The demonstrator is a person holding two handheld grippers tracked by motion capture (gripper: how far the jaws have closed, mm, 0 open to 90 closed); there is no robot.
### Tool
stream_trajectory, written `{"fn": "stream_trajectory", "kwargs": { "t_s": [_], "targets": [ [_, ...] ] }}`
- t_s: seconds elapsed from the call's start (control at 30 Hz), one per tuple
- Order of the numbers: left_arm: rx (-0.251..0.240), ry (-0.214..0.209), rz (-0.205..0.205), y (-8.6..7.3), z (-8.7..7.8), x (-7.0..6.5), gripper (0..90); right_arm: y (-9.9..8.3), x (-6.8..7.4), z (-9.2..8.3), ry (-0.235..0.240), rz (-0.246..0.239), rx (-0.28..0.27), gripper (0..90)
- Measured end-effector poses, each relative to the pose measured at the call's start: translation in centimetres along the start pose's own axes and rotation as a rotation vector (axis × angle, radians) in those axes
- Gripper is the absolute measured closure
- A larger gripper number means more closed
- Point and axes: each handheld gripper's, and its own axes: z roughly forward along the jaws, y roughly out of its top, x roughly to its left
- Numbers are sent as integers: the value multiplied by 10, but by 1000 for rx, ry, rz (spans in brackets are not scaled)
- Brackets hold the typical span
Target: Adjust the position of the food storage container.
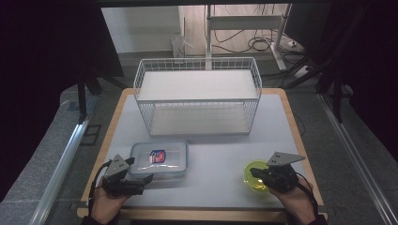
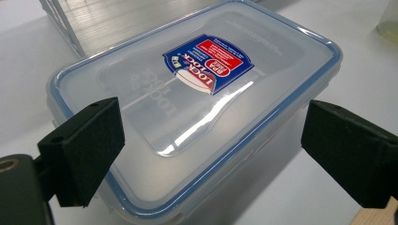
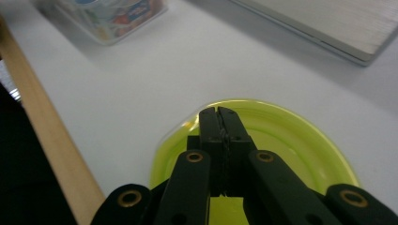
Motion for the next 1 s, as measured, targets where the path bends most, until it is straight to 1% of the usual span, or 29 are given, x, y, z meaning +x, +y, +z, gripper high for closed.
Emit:
{"fn": "stream_trajectory", "kwargs": {
  "t_s": [0.07, 0.13, 0.3, 0.43, 0.53, 0.6, 0.67, 0.77, 0.87, 1.0],
  "targets": [
    [3, 3, 3, 0, 0, 0, 64, 0, 5, -1, 13, -13, 3, 900],
    [5, 4, 4, 0, 1, 0, 65, 0, 10, -3, 37, -21, -1, 900],
    [5, 8, 5, 0, 1, -1, 66, -7, 24, -5, 89, -39, 29, 900],
    [10, 12, 10, 0, 1, -1, 67, -14, 28, -7, 104, -42, 54, 900],
    [13, 15, 15, 0, 2, -2, 68, -17, 26, -6, 109, -34, 75, 900],
    [15, 17, 16, 0, 2, -2, 68, -18, 23, -5, 124, -19, 77, 900],
    [15, 18, 15, -1, 2, -2, 68, -19, 21, -4, 118, -20, 90, 900],
    [15, 21, 14, -1, 2, -1, 69, -20, 16, -3, 134, 4, 80, 900],
    [19, 23, 15, -1, 2, -1, 69, -20, 12, -4, 134, 10, 74, 900],
    [20, 24, 17, -1, 3, -2, 69, -21, 8, -1, 127, 18, 85, 900]
  ]
}}
